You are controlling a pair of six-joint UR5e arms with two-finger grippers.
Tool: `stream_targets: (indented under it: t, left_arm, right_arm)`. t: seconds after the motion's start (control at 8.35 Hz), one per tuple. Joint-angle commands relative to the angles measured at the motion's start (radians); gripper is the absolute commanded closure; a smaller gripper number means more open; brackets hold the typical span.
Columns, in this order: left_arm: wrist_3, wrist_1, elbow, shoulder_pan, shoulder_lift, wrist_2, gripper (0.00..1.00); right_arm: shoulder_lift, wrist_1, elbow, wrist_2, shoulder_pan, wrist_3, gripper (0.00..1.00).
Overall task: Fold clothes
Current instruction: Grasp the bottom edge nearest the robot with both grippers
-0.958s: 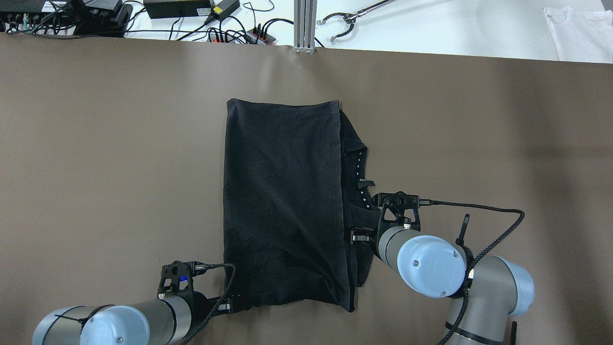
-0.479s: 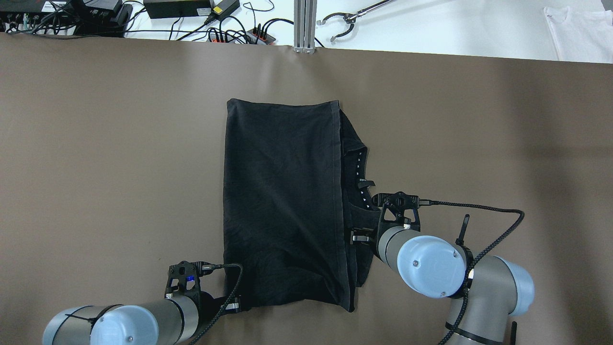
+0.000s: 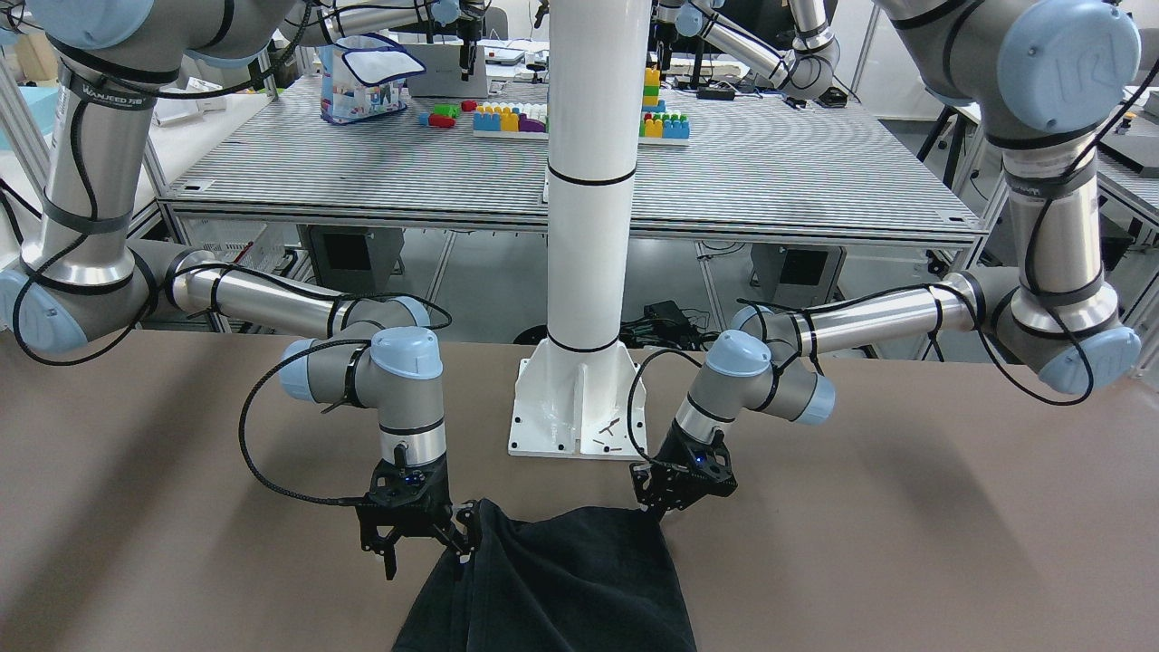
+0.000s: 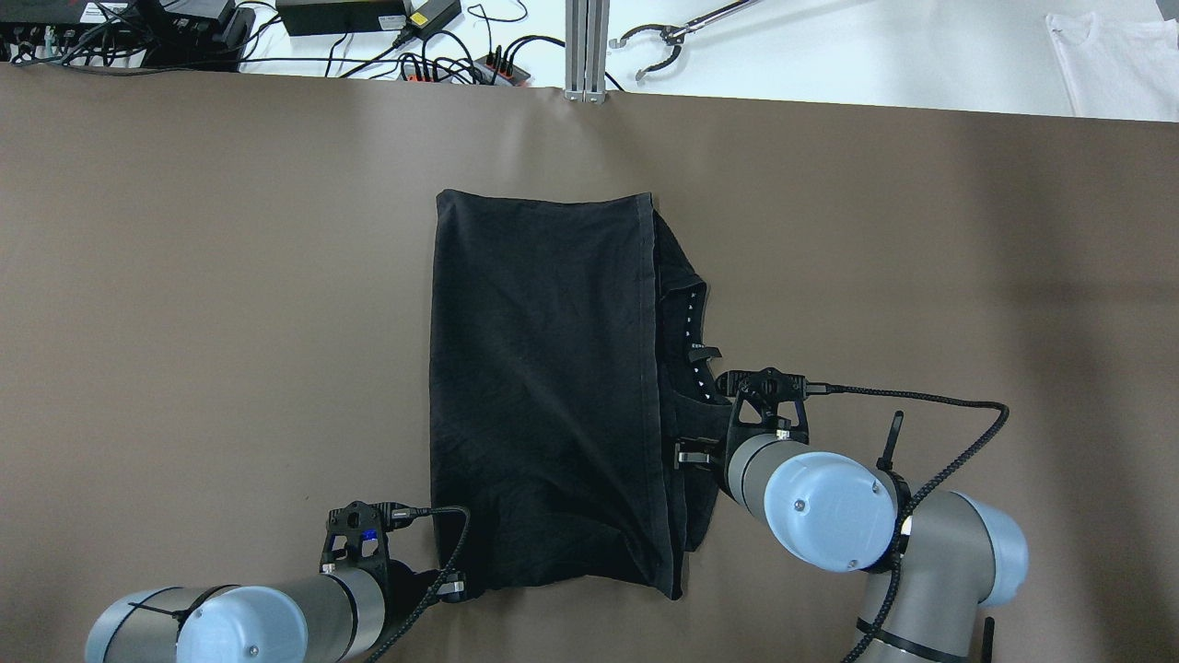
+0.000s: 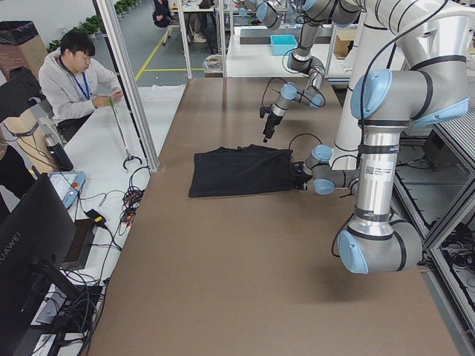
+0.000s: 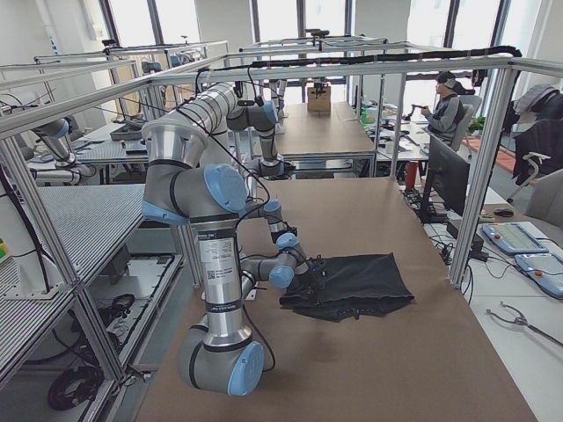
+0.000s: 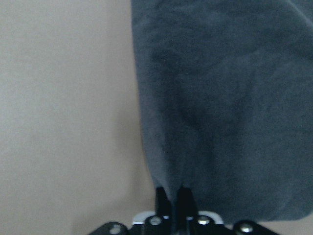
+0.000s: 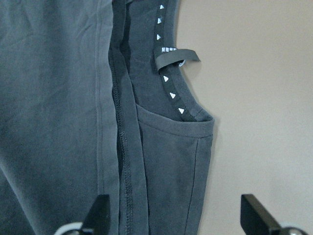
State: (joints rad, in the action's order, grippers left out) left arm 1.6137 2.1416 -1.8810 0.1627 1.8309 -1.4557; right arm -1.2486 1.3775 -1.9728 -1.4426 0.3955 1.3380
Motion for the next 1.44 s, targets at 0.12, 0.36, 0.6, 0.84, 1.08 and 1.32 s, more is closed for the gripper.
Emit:
stream_targets:
  t: [0.12, 0.36, 0.6, 0.84, 1.08, 1.32]
  left_arm:
    - [-0.003, 0.001, -0.01, 0.003, 0.001, -0.003, 1.0]
    - [-0.003, 0.001, -0.01, 0.003, 0.001, -0.002, 1.0]
    - [-0.003, 0.001, -0.01, 0.003, 0.001, 0.0, 1.0]
    - [-0.003, 0.001, -0.01, 0.003, -0.001, 0.002, 1.0]
    - [-0.003, 0.0, -0.009, 0.003, -0.002, 0.003, 1.0]
    - [-0.005, 0.0, -0.009, 0.003, -0.002, 0.003, 1.0]
  right_arm:
    - [-0.002, 0.003, -0.004, 0.001, -0.001, 0.094, 0.06]
    - [-0.026, 0.003, 0.002, 0.01, -0.056, 0.25, 0.07]
    - [-0.022, 0.003, 0.006, 0.019, -0.116, 0.408, 0.07]
    - [-0.012, 0.006, 0.032, 0.094, -0.18, 0.484, 0.07]
    - [0.024, 0.014, 0.08, 0.109, -0.19, 0.509, 0.08]
    - [0.031, 0.014, 0.086, 0.123, -0.193, 0.54, 0.11]
